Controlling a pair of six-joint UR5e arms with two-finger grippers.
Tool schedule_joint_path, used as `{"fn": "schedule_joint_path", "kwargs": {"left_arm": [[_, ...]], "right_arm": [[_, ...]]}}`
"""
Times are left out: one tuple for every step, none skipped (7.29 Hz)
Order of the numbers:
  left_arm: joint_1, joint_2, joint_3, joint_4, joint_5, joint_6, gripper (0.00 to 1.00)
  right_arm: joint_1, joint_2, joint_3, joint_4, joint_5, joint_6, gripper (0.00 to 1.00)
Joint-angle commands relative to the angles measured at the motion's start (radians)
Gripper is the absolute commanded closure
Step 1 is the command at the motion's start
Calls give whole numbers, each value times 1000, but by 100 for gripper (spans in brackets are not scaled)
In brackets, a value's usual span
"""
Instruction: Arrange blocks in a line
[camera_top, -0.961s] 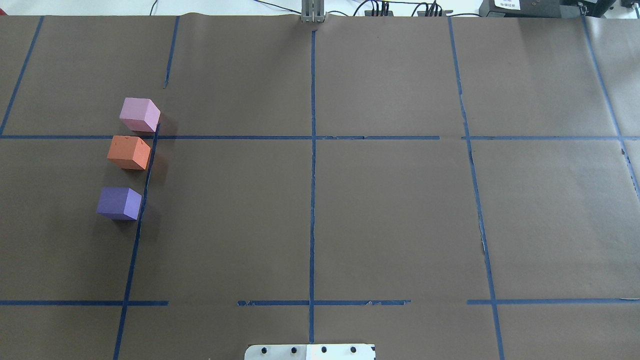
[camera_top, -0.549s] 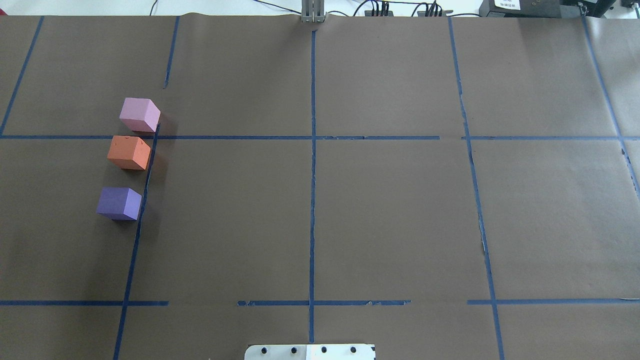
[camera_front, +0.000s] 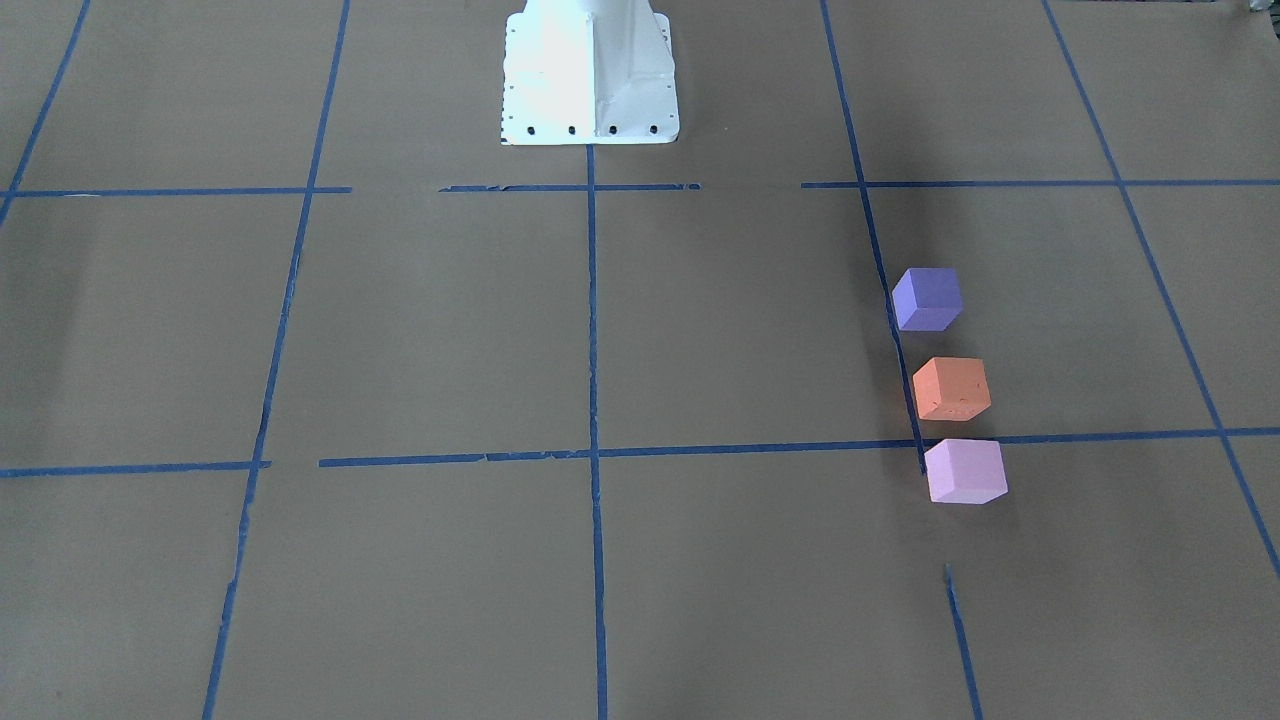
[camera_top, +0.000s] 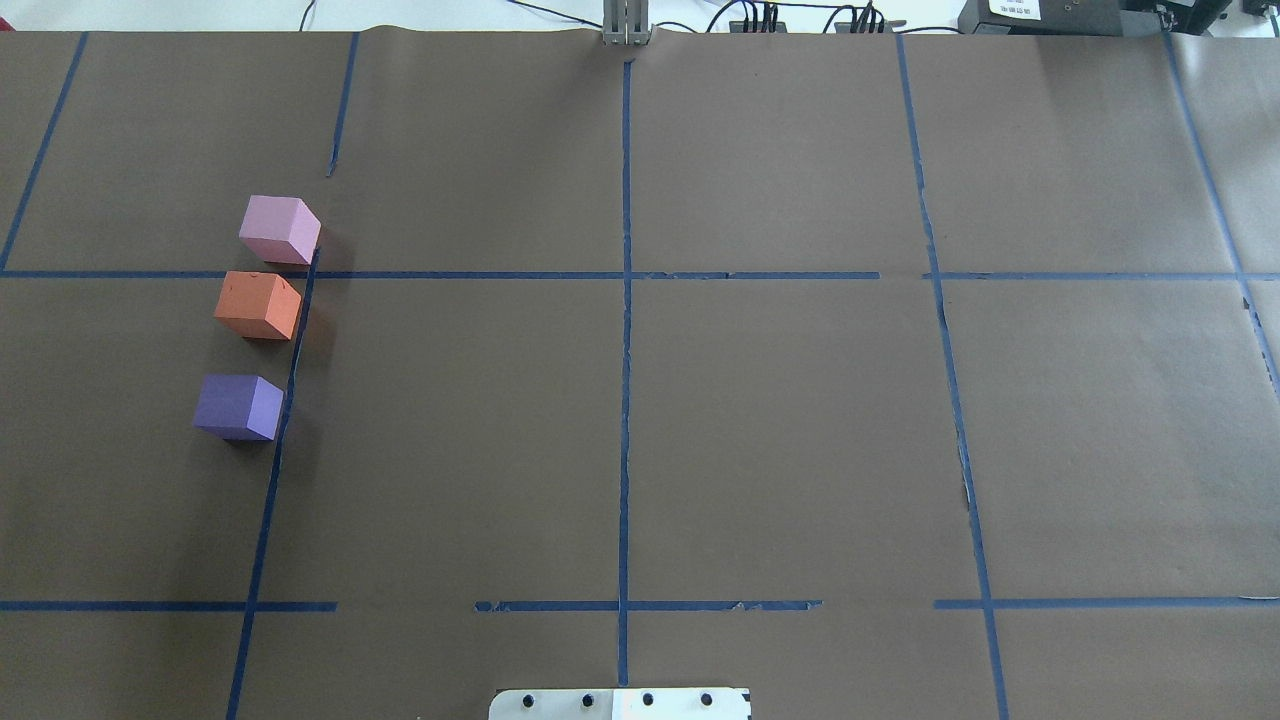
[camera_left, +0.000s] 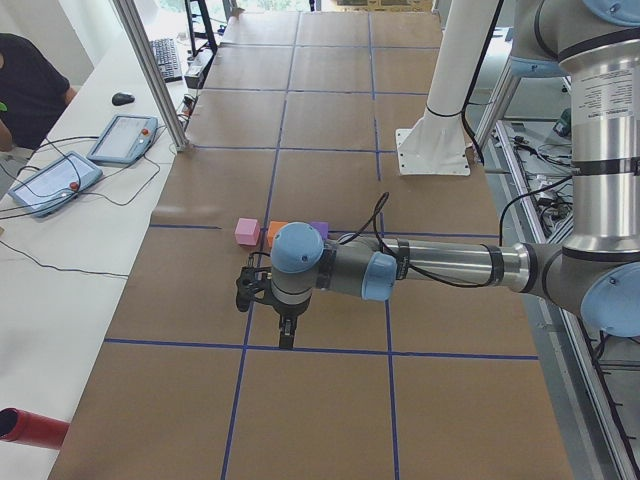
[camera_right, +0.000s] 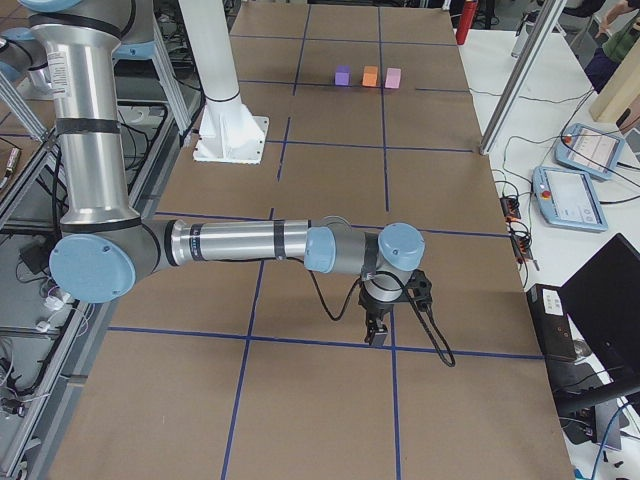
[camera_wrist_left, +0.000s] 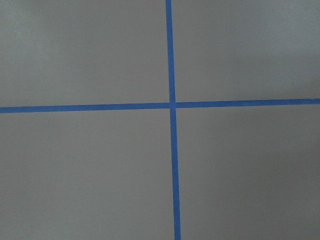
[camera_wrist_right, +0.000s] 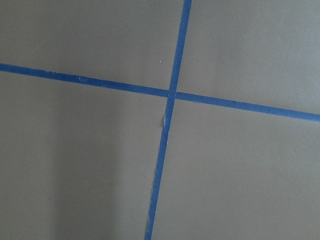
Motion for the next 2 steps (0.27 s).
{"fn": "schedule_joint_path", "kwargs": {"left_arm": [[-10,8,-8,48,-2,1,0],[-13,27,-9,46,-2,8,0]], "right_arm": [[0,0,0,0,0,0,0],[0,0,0,0,0,0,0]]}}
